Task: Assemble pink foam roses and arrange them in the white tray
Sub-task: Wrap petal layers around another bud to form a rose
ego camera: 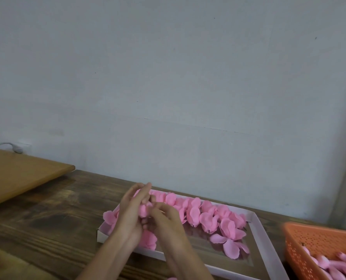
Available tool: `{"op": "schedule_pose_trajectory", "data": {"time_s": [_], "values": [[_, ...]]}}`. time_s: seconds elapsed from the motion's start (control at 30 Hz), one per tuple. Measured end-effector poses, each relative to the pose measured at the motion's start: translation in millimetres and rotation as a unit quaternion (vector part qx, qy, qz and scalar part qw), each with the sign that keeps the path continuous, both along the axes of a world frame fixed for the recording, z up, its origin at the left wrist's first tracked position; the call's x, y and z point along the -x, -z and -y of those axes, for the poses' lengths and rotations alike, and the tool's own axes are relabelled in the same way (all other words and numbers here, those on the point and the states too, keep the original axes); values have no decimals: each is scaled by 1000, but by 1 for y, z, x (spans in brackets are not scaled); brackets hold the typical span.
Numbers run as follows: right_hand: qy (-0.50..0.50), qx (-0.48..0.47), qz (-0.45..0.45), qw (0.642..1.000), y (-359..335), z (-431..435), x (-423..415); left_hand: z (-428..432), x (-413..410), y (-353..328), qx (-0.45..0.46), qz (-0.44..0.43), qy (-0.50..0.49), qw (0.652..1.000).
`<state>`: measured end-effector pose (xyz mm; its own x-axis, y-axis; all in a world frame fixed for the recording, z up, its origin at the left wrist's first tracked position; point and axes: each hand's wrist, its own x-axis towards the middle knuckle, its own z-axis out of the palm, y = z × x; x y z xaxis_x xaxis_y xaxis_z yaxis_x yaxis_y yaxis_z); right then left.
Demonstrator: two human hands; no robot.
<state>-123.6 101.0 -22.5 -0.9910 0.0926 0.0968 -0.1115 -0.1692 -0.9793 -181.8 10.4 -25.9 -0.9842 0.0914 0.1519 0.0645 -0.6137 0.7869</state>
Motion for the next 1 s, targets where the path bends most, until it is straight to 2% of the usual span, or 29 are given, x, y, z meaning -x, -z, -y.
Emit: {"op": "schedule_pose_trajectory", "data": {"time_s": [0.1, 0.2, 0.33, 0.4, 0.5, 0.63, 0.77, 0.8, 0.87, 0.9, 0.93, 1.0], "values": [[-46, 69, 50, 995, -6, -2, -3, 2, 2, 4, 28, -13, 42, 999], [-25, -14, 47, 999, -9, 1, -1, 0, 4, 7, 38, -24, 26, 999], [-55, -63, -3, 997, -10, 4, -8, 5, 15, 6, -18, -27, 1, 999], [-66, -100, -35, 992, -10, 3, -12, 4, 15, 5, -11, -53, 5, 999], [-68, -129, -21, 989, -13, -1, -14, -1, 9, 1, -27, -73, 25, 997], [-57, -270, -53, 960, -14, -10, -14, -3, 6, 1, -63, -75, 9, 995], [-74, -263, 25, 962, -16, -10, -16, -5, -1, -1, -24, -54, 6, 998], [-64, -304, 23, 950, -16, -9, -16, -5, -2, -3, -27, -49, 11, 998], [18, -441, -25, 897, -10, -9, -13, -4, -1, -6, -76, -31, 15, 997], [69, -480, -55, 873, -8, -8, -13, -3, -1, -7, -89, -23, 8, 996], [109, -486, -79, 864, -7, -7, -14, -3, -2, -8, -93, -19, -4, 995], [129, -435, -105, 885, -5, -2, -13, -2, -3, -6, -87, -22, -42, 995]]}}
